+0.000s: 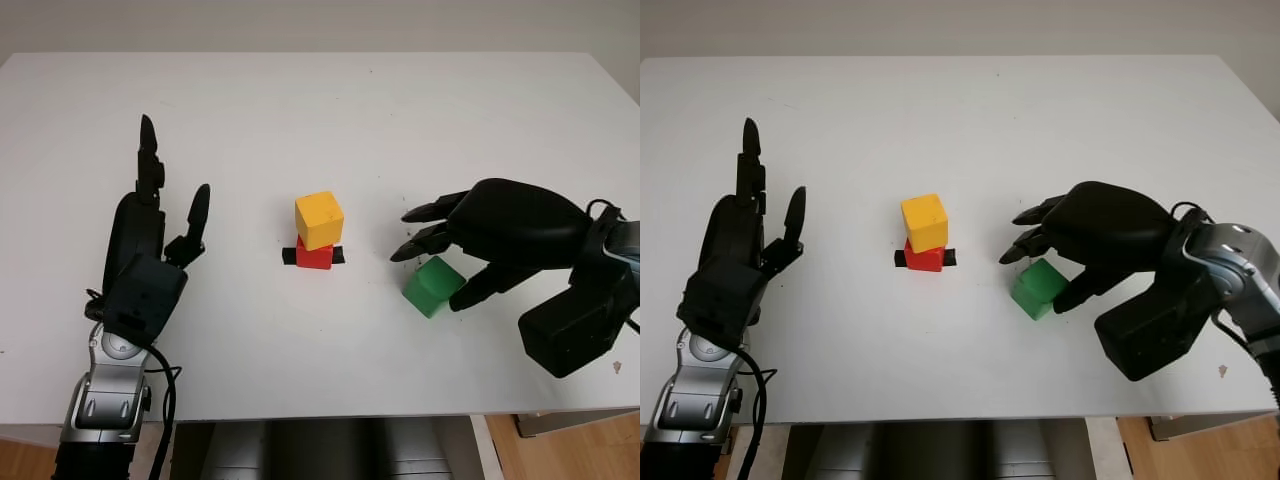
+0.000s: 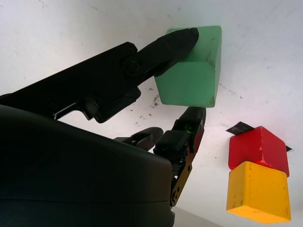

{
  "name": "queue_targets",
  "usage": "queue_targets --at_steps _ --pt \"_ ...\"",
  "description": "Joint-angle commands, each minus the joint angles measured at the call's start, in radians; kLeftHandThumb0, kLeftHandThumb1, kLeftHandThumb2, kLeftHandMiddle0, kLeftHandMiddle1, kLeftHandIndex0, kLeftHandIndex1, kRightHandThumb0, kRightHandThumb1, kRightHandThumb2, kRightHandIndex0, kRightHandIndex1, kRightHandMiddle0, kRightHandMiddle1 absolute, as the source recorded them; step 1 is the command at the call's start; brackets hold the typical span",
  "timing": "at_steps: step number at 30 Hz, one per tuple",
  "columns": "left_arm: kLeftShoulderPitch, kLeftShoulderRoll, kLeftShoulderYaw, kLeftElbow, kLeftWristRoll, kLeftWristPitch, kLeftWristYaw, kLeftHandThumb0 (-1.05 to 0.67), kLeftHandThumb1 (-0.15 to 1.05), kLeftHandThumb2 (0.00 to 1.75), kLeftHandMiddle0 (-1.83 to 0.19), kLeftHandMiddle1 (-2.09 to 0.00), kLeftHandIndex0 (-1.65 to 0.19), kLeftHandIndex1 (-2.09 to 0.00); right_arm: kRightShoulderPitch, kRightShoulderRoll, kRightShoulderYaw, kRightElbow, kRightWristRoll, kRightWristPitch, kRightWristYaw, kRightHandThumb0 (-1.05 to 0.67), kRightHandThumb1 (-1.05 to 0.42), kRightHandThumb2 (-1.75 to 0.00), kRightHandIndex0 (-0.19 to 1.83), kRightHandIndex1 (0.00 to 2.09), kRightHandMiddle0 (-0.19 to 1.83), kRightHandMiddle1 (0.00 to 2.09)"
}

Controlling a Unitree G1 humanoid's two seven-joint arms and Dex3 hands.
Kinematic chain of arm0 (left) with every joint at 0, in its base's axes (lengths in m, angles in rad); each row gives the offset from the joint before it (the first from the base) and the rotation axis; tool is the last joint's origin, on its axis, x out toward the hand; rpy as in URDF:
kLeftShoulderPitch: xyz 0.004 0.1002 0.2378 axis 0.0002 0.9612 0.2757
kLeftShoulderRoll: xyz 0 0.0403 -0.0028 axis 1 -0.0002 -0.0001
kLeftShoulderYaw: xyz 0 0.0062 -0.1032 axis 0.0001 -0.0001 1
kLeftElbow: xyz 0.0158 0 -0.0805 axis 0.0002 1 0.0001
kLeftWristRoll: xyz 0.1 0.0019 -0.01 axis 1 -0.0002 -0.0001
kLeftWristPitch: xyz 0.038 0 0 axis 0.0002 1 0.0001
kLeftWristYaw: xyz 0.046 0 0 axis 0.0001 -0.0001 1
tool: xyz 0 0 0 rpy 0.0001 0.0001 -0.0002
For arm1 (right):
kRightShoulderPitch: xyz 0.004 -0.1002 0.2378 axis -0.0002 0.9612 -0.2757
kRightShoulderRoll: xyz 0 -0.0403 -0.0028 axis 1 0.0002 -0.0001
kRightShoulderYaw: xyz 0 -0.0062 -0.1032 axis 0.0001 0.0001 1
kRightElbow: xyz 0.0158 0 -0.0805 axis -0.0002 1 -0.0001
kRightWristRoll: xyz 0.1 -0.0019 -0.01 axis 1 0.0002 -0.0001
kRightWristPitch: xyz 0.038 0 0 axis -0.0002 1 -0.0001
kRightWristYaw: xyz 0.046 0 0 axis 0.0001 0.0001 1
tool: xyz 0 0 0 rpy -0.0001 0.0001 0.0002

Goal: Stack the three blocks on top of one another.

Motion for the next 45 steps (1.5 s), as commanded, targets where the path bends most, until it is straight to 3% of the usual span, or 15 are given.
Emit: queue_targets --at_steps 1,4,10,18,23,29,33,42,45 --pt "0.009 -0.001 0.006 -0.018 0.001 0.000 0.004 -0.78 1.05 0.67 0.19 0.00 0.19 0.00 -0.010 0.007 0.002 0.009 0.009 -0.005 -0.010 -0.47 -0.83 -0.05 0.58 0.07 0.63 0.63" --pt "0.010 -0.001 0.006 -0.017 0.001 -0.006 0.006 -0.77 1.05 0.67 0.19 0.00 0.19 0.00 -0.016 0.014 0.001 0.026 0.017 -0.019 -0.028 -0.36 -0.90 -0.06 0.62 0.08 0.56 1.03" --pt "0.009 0.001 0.003 -0.022 0.011 0.011 0.004 -0.78 1.05 0.68 0.19 0.00 0.19 -0.01 -0.049 0.028 0.000 0.071 0.007 -0.035 -0.067 -0.34 -0.94 -0.05 0.65 0.08 0.47 1.30" --pt "0.009 -0.002 0.002 -0.022 -0.001 0.004 0.001 -0.77 1.05 0.67 0.19 0.00 0.19 0.00 -0.116 0.054 -0.009 0.152 0.046 -0.050 -0.104 -0.35 -0.91 -0.05 0.68 0.10 0.48 1.34" --pt "0.007 -0.003 0.000 -0.016 0.000 0.003 0.003 -0.77 1.05 0.67 0.19 0.00 0.19 0.00 -0.177 0.081 -0.027 0.197 0.120 0.002 -0.093 -0.33 -0.88 -0.05 0.67 0.09 0.53 1.22" --pt "0.001 -0.005 -0.004 -0.014 0.002 0.016 0.001 -0.78 1.05 0.66 0.19 0.00 0.19 0.00 -0.362 0.133 -0.035 0.255 0.231 0.158 -0.004 -0.36 -0.84 -0.05 0.70 0.10 0.64 1.10" --pt "0.000 -0.007 -0.006 -0.016 -0.001 0.016 -0.001 -0.78 1.05 0.66 0.19 0.00 0.19 0.00 -0.471 0.167 -0.025 0.313 0.271 0.177 0.042 -0.36 -0.82 -0.05 0.72 0.11 0.70 1.07" --pt "0.011 -0.031 -0.009 -0.024 -0.014 0.011 0.007 -0.77 1.05 0.66 0.19 0.00 0.19 0.00 -0.767 0.281 0.033 0.517 0.281 0.242 0.183 -0.44 -0.80 -0.05 0.69 0.11 0.71 1.20" --pt "0.016 -0.037 -0.009 -0.030 -0.014 0.011 0.008 -0.77 1.05 0.65 0.19 0.00 0.19 0.00 -0.846 0.310 0.063 0.608 0.262 0.230 0.218 -0.48 -0.81 -0.05 0.66 0.11 0.65 1.34"
